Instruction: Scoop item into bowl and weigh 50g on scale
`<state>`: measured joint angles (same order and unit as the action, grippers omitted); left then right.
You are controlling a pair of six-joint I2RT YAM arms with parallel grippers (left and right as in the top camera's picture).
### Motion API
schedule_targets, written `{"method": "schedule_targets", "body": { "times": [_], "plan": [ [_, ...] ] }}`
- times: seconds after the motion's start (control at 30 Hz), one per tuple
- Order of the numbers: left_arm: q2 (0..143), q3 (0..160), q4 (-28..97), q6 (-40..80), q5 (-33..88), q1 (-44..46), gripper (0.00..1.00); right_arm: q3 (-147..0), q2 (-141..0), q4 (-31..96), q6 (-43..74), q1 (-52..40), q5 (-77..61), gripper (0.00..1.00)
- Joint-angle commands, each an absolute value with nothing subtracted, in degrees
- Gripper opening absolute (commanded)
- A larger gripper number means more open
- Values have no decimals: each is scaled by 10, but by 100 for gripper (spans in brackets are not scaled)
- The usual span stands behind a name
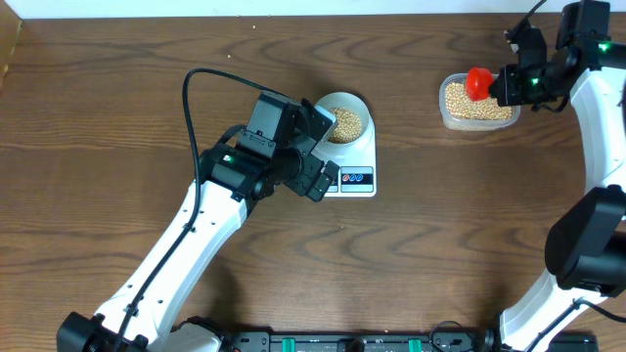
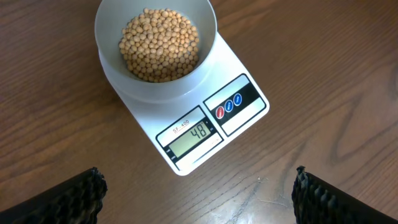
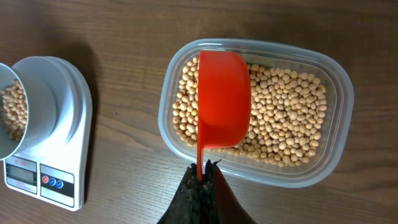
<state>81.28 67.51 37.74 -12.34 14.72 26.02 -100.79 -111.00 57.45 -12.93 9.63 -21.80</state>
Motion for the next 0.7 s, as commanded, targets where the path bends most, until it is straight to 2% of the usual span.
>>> {"method": "schedule_targets", "body": {
  "times": [0.0,0.67],
  "plan": [
    [817,675,380,-133,150,258,98,-1014,-1124,574,-119,96,-213,1],
    [817,675,380,-133,150,258,98,-1014,-1175,566,-112,96,-222,1]
  ]
}}
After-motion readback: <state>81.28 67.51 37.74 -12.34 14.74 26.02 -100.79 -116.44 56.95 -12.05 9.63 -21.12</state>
